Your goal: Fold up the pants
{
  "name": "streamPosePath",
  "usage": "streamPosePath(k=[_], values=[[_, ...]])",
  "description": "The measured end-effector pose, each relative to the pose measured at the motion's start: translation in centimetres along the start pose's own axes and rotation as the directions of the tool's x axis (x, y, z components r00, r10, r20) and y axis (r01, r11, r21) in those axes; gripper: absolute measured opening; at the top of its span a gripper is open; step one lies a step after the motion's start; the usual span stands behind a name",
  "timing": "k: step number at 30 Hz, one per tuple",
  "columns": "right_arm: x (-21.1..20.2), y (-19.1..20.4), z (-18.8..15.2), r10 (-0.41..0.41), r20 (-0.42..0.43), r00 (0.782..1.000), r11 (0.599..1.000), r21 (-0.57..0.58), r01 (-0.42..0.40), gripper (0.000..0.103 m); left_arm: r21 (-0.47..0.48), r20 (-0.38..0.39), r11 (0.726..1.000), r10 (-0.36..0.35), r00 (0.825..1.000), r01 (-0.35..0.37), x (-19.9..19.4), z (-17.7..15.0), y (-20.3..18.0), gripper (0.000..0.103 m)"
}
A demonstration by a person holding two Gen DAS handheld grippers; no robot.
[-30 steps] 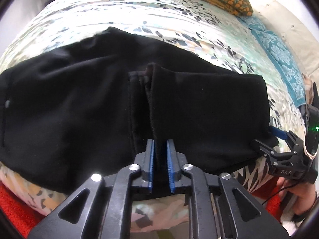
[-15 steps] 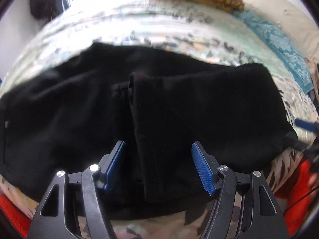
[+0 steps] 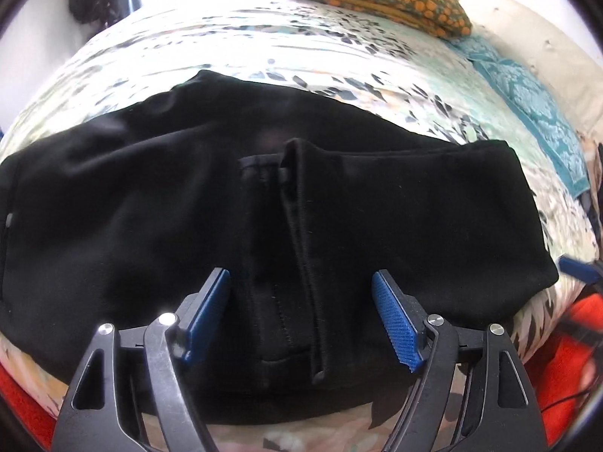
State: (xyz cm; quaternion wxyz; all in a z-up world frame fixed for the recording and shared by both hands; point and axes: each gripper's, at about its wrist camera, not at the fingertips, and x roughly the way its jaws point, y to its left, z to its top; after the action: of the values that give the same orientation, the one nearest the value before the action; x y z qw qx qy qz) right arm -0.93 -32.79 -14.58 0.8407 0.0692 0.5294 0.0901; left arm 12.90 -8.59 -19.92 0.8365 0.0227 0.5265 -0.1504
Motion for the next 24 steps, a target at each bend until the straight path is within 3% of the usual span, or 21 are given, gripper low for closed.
streamPosePath(k=[4, 7, 9, 12, 15, 17, 20, 21, 22, 24], values=[[-4.0, -5.7, -0.4, 0.015, 0.169, 0.986, 0.968, 0.243, -0.056, 0.102, -0.040, 0.019, 0.999, -0.008, 1.000, 0.009, -1.4, 0.1, 0.6, 0.078], [-4.8, -12.0, -1.5, 0.017, 0.246, 0.969, 0.875, 0.465, -0.133, 0.103, -0.037, 0.090, 0.999, 0.016, 0.996, -0.013, -3.4, 0.0, 0.8, 0.078], [-4.7, -15.2, -2.4, 0.031, 0.292, 0.956, 0.815, 0.546, -0.193, 0.103, -0.038, 0.152, 0.999, 0.020, 0.988, -0.015, -4.6, 0.1, 0.6, 0.078], [-3.5, -16.7, -1.8, 0.126, 0.296, 0.947, 0.797, 0.538, -0.274, 0.103, 0.008, 0.196, 1.000, -0.007, 0.981, 0.005, -5.1, 0.2, -0.7, 0.078], [-2.0, -16.1, -0.6, 0.201, 0.286, 0.937, 0.817, 0.478, -0.322, 0.103, 0.111, 0.116, 0.994, 0.000, 0.993, -0.013, -2.7, -0.1, -2.5, 0.078], [-0.6, -14.4, 0.0, 0.221, 0.234, 0.947, 0.846, 0.436, -0.305, 0.103, 0.131, 0.006, 0.990, 0.044, 0.999, -0.044, 0.2, -0.7, -2.4, 0.080], [3.5, -12.6, -0.9, 0.212, 0.064, 0.975, 0.884, 0.413, -0.220, 0.103, 0.096, 0.016, 0.995, 0.019, 1.000, -0.020, 0.6, -0.8, -1.5, 0.082], [3.3, -12.2, -1.1, 0.198, 0.087, 0.976, 0.892, 0.396, -0.217, 0.103, 0.092, 0.008, 0.996, 0.014, 1.000, -0.015, 0.7, -0.6, -1.4, 0.082], [3.3, -12.1, -1.1, 0.228, 0.094, 0.969, 0.882, 0.400, -0.247, 0.101, 0.087, 0.006, 0.996, 0.011, 1.000, -0.012, 0.6, -0.5, -1.3, 0.082], [3.3, -12.5, -1.0, 0.388, 0.139, 0.911, 0.797, 0.446, -0.407, 0.096, 0.086, 0.015, 0.996, 0.013, 1.000, -0.014, 0.8, -0.5, -1.3, 0.082]])
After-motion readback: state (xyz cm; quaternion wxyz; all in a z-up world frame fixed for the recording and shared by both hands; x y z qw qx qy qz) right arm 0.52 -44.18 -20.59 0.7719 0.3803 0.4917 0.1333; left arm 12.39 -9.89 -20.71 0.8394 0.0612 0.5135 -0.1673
